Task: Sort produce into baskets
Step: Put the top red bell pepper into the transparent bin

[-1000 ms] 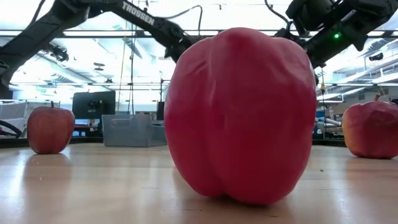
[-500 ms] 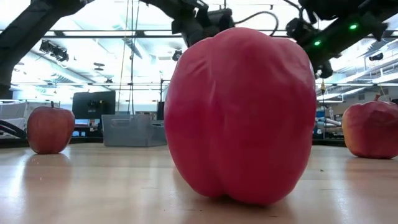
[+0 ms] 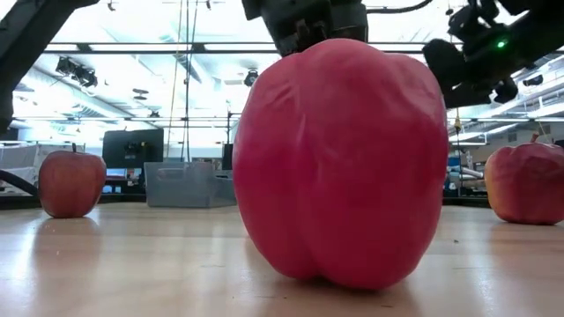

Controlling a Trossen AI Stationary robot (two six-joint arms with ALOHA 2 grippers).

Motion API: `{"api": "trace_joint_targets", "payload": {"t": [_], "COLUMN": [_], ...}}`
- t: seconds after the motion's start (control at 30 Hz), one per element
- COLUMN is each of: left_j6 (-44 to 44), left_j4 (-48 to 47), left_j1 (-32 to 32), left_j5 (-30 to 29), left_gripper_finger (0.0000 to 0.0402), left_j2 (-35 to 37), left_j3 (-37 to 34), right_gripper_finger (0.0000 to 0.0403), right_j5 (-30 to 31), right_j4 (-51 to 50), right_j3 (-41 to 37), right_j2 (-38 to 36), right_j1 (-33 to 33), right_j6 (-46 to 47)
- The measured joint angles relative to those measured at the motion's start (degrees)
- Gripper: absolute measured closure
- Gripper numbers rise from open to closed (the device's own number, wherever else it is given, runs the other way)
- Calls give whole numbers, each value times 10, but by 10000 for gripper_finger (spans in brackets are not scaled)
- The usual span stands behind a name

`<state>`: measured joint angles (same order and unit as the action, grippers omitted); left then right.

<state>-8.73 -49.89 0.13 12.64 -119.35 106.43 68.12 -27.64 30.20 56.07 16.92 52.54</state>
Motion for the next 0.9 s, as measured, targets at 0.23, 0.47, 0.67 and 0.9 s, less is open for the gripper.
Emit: {"api": "trace_joint_targets", "payload": {"t": [0.23, 0.47, 0.67, 0.9], "left_j6": [-10, -7, -7, -7], "left_j4": [56, 77, 87, 93], "left_j1": [-26, -24, -24, -24], "left_j5": [-21, -32, -30, -26], "left_gripper_finger": [234, 234, 249, 306], "left_j2": [-1, -1, 0, -4], "left_j3": [-48, -66, -65, -65], "right_gripper_finger": [69, 69, 69, 69], "right_j5": [29, 45, 50, 56], "right_j4": [1, 9, 10, 10], "right_j3": [0, 0, 0, 0], "right_j2": [-2, -2, -2, -1], "right_j1": [41, 58, 59, 59], "right_j6": [7, 15, 14, 13]}}
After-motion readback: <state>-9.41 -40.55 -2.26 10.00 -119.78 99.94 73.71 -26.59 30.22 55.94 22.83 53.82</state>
